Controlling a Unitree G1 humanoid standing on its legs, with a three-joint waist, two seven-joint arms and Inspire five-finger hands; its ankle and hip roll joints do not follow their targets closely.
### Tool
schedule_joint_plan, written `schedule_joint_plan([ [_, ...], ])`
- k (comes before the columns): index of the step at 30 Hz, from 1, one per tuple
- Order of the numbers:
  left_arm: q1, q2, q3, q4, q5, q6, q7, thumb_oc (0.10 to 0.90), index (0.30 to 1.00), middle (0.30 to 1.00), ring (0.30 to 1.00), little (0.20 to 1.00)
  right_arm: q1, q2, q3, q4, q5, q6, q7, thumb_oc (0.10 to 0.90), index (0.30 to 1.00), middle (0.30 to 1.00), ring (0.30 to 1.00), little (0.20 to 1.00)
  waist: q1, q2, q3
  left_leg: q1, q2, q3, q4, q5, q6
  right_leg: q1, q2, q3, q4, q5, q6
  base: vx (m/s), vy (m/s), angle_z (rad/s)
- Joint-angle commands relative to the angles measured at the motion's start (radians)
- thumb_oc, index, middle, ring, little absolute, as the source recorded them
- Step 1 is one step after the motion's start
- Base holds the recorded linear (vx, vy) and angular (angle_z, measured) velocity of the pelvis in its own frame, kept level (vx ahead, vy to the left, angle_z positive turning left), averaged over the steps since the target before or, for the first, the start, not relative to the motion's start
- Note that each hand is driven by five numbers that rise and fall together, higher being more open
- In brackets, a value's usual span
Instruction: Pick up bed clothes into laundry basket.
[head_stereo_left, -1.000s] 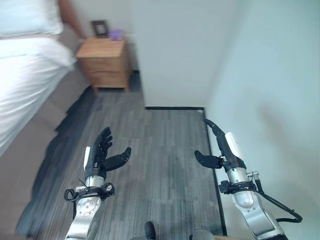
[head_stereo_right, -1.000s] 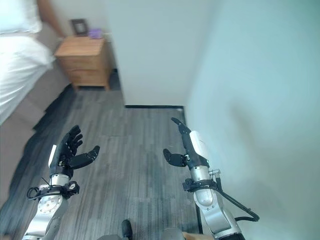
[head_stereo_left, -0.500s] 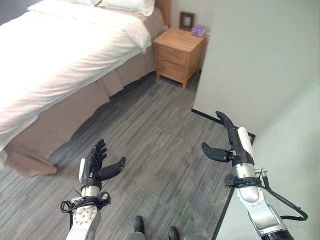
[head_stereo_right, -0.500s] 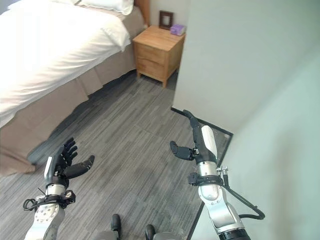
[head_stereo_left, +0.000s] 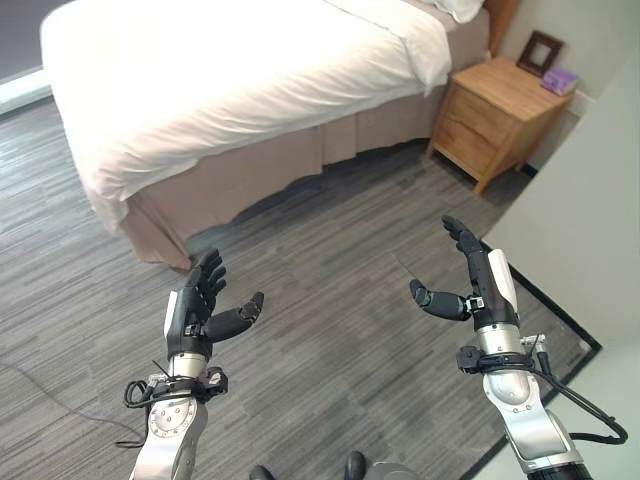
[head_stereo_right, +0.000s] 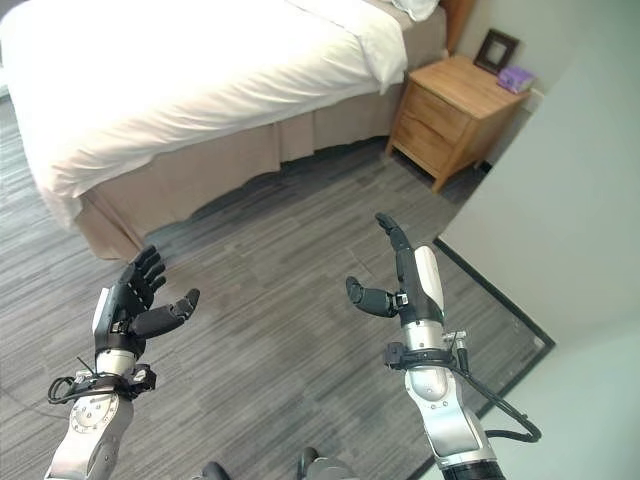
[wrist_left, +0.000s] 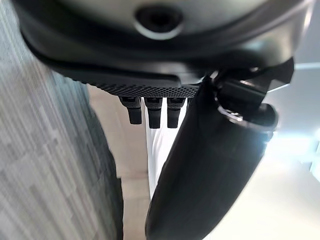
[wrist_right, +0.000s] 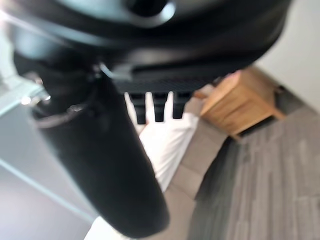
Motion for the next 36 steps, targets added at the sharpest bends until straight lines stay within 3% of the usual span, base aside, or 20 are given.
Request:
schedule_joint_plan([
  [1,-0.048,0.08,0.049,-0.111,0.03,-0.079,-0.019,0.8,0.9,0.9,0.9,0.9,-0.071,0.025,-0.03,-0.099,0.015,-0.085,-0.008,0.8,0.9,0.9,0.9,0.9,0.007,-0.05,-0.095,0.069,0.012,0.001,-0.043,-0.144,-0.053,-0.057,-0.142,0.011,0.005,-0.006,0.138,-0.07,0.167,0.19],
  [3,-0.055,0.091,0.051,-0.12,0.044,-0.078,-0.017,0.8,0.9,0.9,0.9,0.9,-0.083,0.027,-0.026,-0.102,0.016,-0.085,-0.005,0.8,0.9,0.9,0.9,0.9,0.012,-0.056,-0.091,0.06,0.006,0.001,-0.048,-0.147,-0.045,-0.079,-0.151,0.01,0.031,-0.002,0.149,-0.07,0.113,0.16],
  [5,-0.073,0.119,0.069,-0.166,0.077,-0.089,-0.011,0.8,0.9,0.9,0.9,0.9,-0.11,0.027,-0.008,-0.115,0.037,-0.09,0.023,0.8,0.9,0.9,0.9,0.9,0.024,-0.067,-0.075,0.048,-0.005,-0.001,-0.053,-0.15,-0.033,-0.132,-0.169,0.013,0.132,0.002,0.179,-0.1,0.149,0.01],
  [8,-0.093,0.134,0.071,-0.206,0.097,-0.093,-0.004,0.8,0.9,0.9,0.9,0.9,-0.101,0.04,-0.003,-0.114,0.118,-0.101,0.07,0.8,0.9,0.9,0.9,0.9,0.012,-0.077,-0.061,0.03,-0.024,-0.038,-0.053,-0.159,-0.015,-0.183,-0.166,0.105,0.207,0.013,0.21,-0.08,0.099,0.15],
  [15,-0.101,0.128,0.067,-0.217,0.09,-0.091,-0.03,0.8,0.9,0.9,0.9,0.9,-0.073,0.065,0.02,-0.12,0.247,-0.108,0.154,0.8,0.9,0.9,0.9,0.9,0.008,-0.068,-0.066,-0.017,-0.035,-0.129,-0.053,-0.14,-0.008,-0.156,-0.165,0.288,0.014,0.034,0.178,-0.04,-0.031,0.51],
  [22,-0.059,0.121,0.079,-0.193,0.109,-0.081,-0.066,0.8,0.9,0.9,0.9,0.9,-0.09,0.053,0.045,-0.115,0.278,-0.11,0.193,0.8,0.9,0.9,0.9,0.9,0.031,-0.074,-0.085,-0.002,-0.028,-0.121,-0.053,-0.119,-0.031,-0.072,-0.18,0.234,-0.112,0.081,0.192,0.01,-0.09,0.23],
  [36,-0.041,0.12,0.101,-0.161,0.111,-0.074,-0.077,0.8,0.9,0.9,0.9,0.9,-0.068,0.047,0.037,-0.13,0.31,-0.108,0.21,0.8,0.9,0.9,0.9,0.9,0.024,-0.066,-0.094,0.02,-0.005,-0.124,-0.053,-0.112,-0.05,-0.038,-0.17,0.199,-0.121,0.068,0.188,0.0,-0.024,0.01],
])
